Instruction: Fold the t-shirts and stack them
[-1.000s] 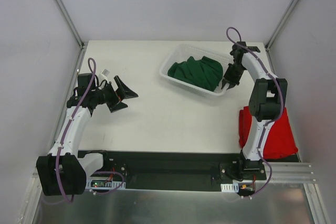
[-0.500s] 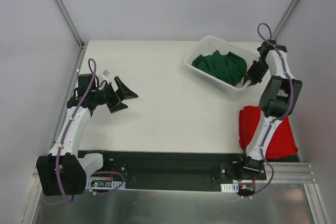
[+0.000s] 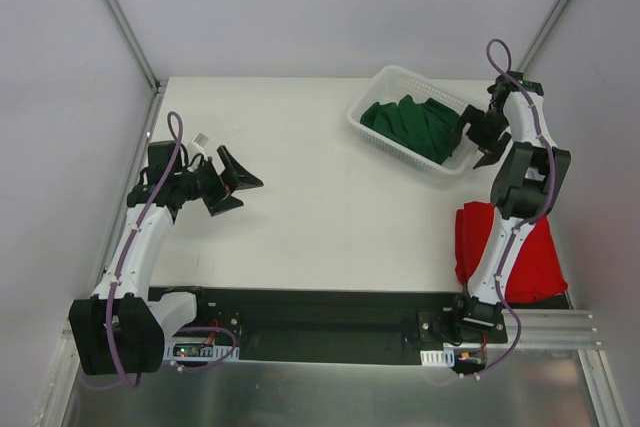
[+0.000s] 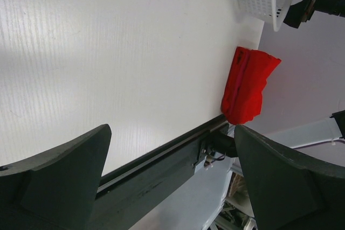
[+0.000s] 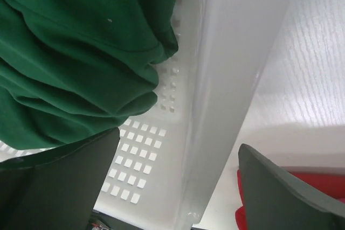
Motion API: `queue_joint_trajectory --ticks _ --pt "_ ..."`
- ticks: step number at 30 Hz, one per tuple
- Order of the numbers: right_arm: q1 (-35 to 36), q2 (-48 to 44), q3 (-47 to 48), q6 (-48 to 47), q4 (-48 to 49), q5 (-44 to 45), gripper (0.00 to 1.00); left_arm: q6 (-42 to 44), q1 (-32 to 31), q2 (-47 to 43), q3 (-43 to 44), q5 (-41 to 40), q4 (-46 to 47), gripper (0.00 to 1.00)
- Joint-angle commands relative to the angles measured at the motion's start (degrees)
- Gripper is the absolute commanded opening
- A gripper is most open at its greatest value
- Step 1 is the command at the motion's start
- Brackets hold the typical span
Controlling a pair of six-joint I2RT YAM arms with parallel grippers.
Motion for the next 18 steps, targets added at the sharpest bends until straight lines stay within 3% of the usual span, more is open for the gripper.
queue_joint_trajectory --ticks 1,5,8,13,18 --pt "-0.33 -9.59 3.38 -0.14 -1.86 1.13 0.96 0.5 0.07 -1.31 0.34 -0.52 -0.68 0.99" --pt "0.02 -17.06 1.11 2.06 -0.89 -3.87 0.96 0.93 0.07 -0.61 0.95 -0.61 -0.77 0.99" --pt "2.47 -26.19 -8.02 2.06 2.97 -9.24 0.96 1.81 0.07 -0.61 1.66 -0.88 -0.68 0.99" --pt "14.94 -40.77 -23.3 -3.02 9.2 -13.89 0.96 2.69 -0.02 -0.17 3.32 -0.44 -0.68 0.99" --pt "28.55 -47.92 -31.77 -1.98 13.44 -16.45 0.96 2.96 -0.19 0.44 4.82 -0.09 -0.68 0.99"
